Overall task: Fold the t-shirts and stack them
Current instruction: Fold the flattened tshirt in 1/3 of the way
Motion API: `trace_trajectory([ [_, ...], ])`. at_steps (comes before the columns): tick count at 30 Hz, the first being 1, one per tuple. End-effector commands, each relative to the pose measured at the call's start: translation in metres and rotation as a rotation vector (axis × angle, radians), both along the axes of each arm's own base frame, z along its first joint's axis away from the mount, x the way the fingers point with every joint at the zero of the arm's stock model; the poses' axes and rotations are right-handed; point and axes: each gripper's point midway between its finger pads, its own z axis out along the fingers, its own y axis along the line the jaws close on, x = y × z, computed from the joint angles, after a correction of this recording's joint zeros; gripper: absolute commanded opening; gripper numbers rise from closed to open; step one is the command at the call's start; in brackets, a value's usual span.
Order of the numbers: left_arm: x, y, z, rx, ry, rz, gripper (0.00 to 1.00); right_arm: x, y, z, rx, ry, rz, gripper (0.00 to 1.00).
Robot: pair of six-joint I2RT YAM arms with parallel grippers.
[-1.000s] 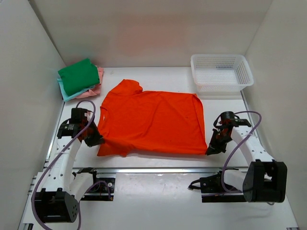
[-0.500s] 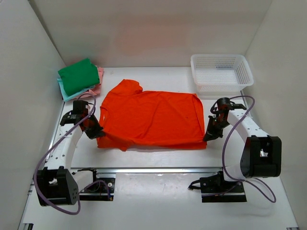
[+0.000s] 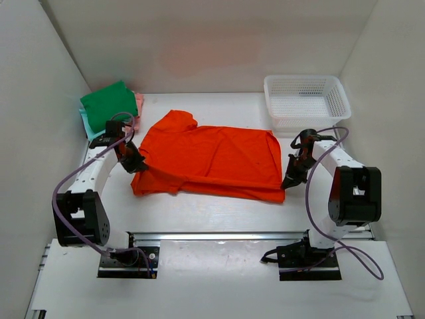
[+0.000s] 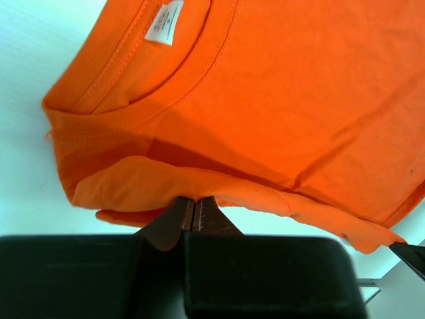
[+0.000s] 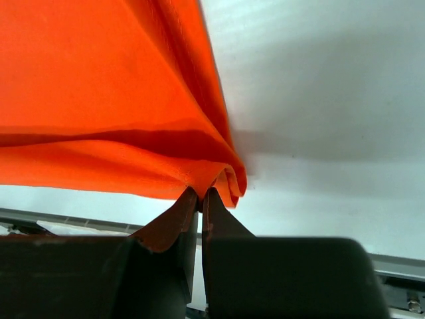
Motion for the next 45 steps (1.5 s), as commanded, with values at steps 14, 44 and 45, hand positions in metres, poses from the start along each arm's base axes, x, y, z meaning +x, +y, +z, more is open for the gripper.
trace_trajectory([
  [14, 0.074, 0.004, 0.018, -0.027, -0.11, 0.027, 0.57, 0.092, -0.013, 0.024, -0.042, -0.288, -0.078, 0.19],
  [44, -0.025, 0.001, -0.093, 0.276, 0.087, -0.157, 0.5, 0.026, 0.027, -0.052, -0.099, -0.206, 0.212, 0.0],
  [45, -0.031, 0.003, -0.09, 0.296, 0.076, -0.179, 0.5, 0.018, 0.026, -0.054, -0.086, -0.166, 0.217, 0.0],
])
